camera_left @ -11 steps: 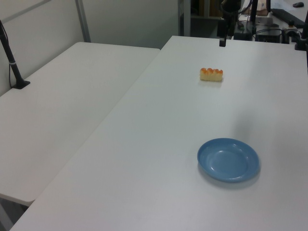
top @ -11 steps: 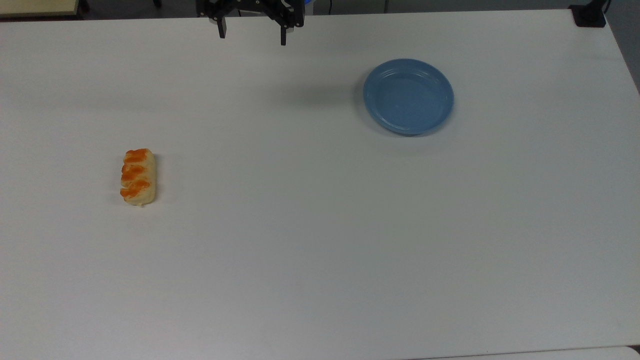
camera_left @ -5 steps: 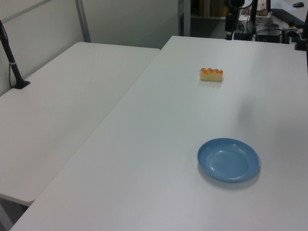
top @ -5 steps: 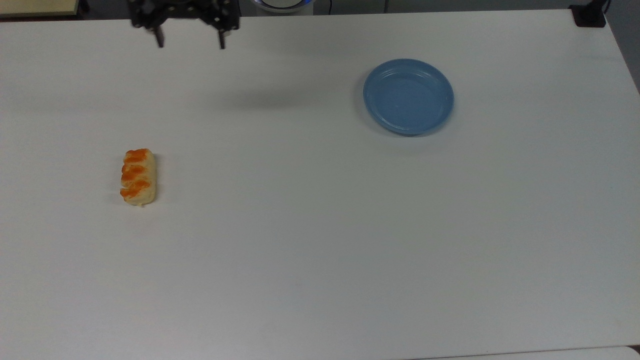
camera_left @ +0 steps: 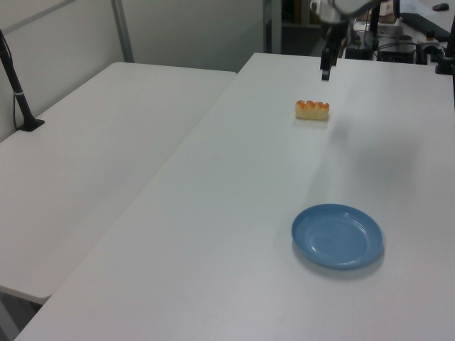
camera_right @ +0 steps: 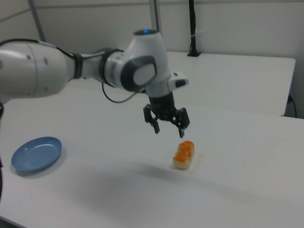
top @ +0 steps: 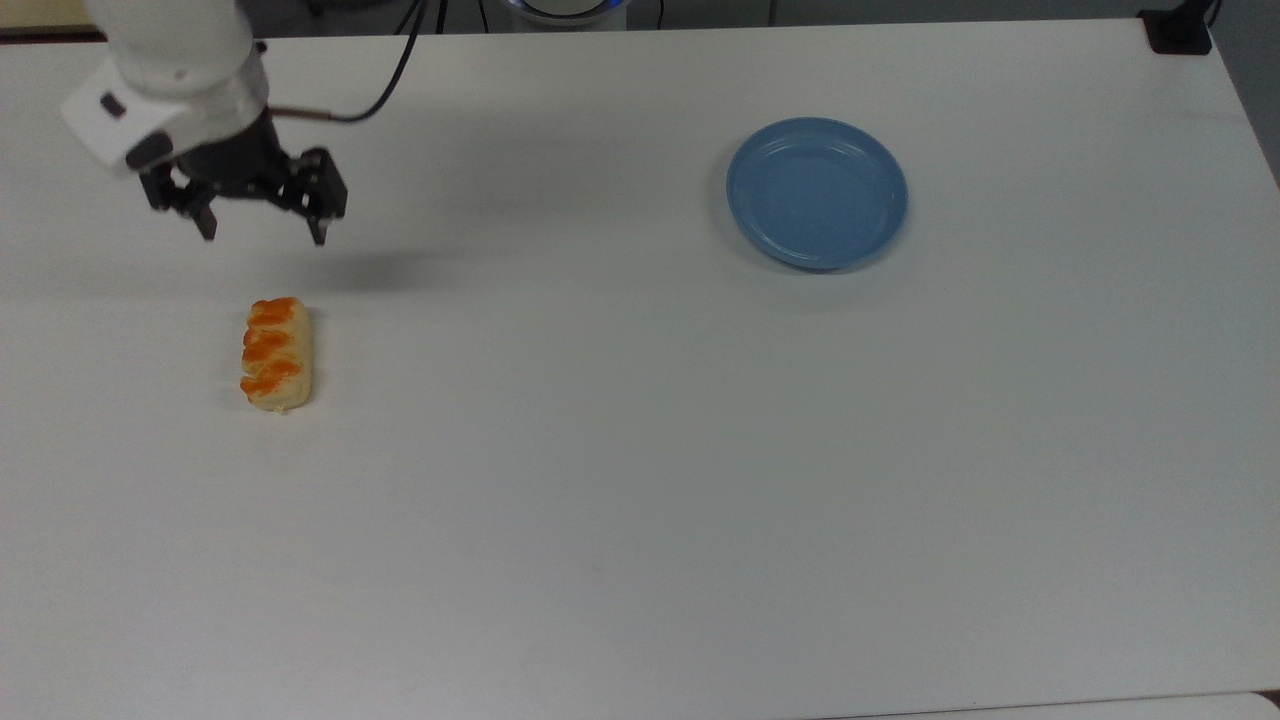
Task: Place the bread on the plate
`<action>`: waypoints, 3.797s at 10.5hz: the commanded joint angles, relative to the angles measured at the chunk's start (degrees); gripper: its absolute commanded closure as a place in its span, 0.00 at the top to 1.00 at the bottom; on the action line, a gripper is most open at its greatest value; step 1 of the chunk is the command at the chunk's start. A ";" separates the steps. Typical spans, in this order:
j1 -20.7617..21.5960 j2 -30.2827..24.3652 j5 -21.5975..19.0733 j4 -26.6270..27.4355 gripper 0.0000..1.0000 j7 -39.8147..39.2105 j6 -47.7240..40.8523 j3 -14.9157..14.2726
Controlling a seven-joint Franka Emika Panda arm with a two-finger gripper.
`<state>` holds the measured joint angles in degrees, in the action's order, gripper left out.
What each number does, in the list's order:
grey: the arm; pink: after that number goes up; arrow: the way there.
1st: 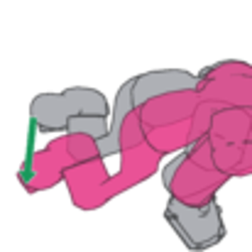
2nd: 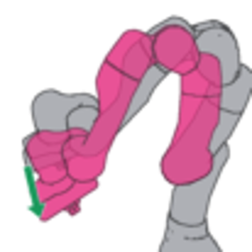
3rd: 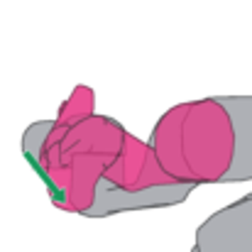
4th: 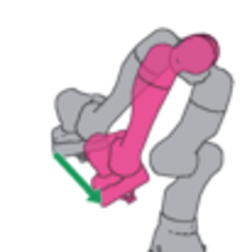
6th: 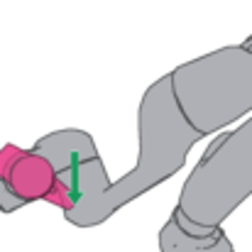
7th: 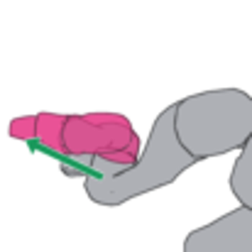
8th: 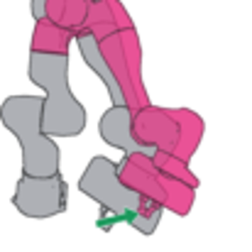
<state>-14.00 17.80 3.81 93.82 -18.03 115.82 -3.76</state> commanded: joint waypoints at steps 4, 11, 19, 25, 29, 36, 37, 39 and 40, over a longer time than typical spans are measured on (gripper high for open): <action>-0.77 12.87 0.94 -0.92 1.00 -0.69 14.42 0.07; 3.60 12.09 0.40 -0.48 0.30 6.85 16.10 1.38; 25.85 -5.65 1.45 9.68 0.30 23.26 -2.62 7.60; 35.52 -5.23 5.76 17.62 0.30 42.52 2.04 13.43; 40.80 -3.48 6.38 19.65 0.33 57.01 2.48 13.43; 40.54 -3.47 8.58 13.87 1.00 58.64 -0.40 13.34; 39.67 -3.47 8.49 11.76 1.00 56.20 -3.12 13.25; 35.47 -3.56 8.14 7.19 1.00 49.88 -7.26 13.16; 32.92 -3.65 8.05 5.08 1.00 46.63 -8.32 12.99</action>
<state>23.51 14.75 11.77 103.37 35.87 111.33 9.71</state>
